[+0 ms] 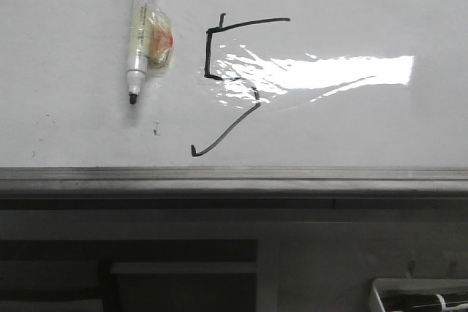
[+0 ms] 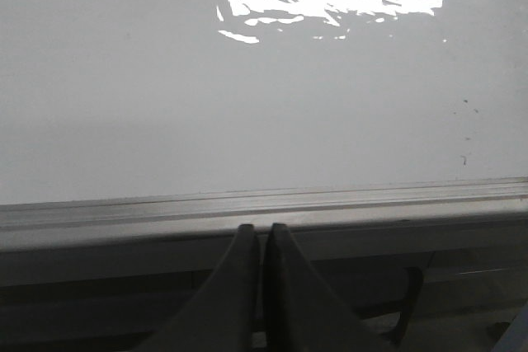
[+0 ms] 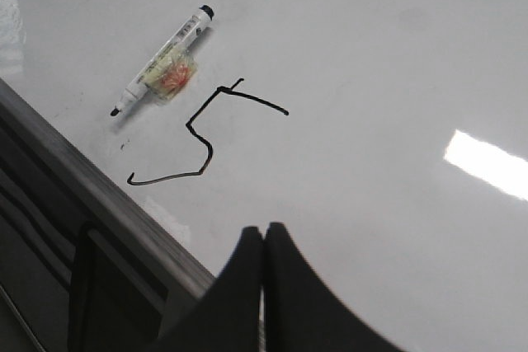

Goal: Write number 5 on whiteboard

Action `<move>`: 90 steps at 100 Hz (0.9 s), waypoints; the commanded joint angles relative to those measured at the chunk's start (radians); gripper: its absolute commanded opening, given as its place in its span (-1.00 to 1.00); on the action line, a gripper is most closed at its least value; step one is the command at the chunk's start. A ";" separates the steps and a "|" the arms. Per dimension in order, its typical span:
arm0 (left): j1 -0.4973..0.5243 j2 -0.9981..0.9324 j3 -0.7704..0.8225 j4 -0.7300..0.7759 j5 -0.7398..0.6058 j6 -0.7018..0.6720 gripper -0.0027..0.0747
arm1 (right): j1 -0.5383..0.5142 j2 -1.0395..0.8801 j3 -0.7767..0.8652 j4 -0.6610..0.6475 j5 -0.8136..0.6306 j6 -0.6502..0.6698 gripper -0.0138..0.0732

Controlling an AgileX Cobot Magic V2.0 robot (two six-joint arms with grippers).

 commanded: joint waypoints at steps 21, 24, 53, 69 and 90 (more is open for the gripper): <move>0.005 -0.027 0.017 -0.008 -0.056 -0.010 -0.98 | -0.012 0.007 -0.004 -0.126 -0.102 0.049 -0.82; 0.005 -0.027 0.017 -0.008 -0.056 -0.010 -0.98 | -0.016 0.007 0.003 -0.230 -0.112 0.129 -0.82; 0.005 -0.027 0.017 -0.008 -0.056 -0.010 -0.98 | -0.267 -0.025 0.143 -0.622 -0.070 0.757 -0.82; 0.005 -0.027 0.017 -0.008 -0.056 -0.010 -0.98 | -0.387 -0.105 0.261 -0.633 -0.074 0.898 -0.82; 0.005 -0.027 0.017 -0.008 -0.056 -0.010 -0.98 | -0.405 -0.191 0.286 -0.642 0.071 0.953 -0.82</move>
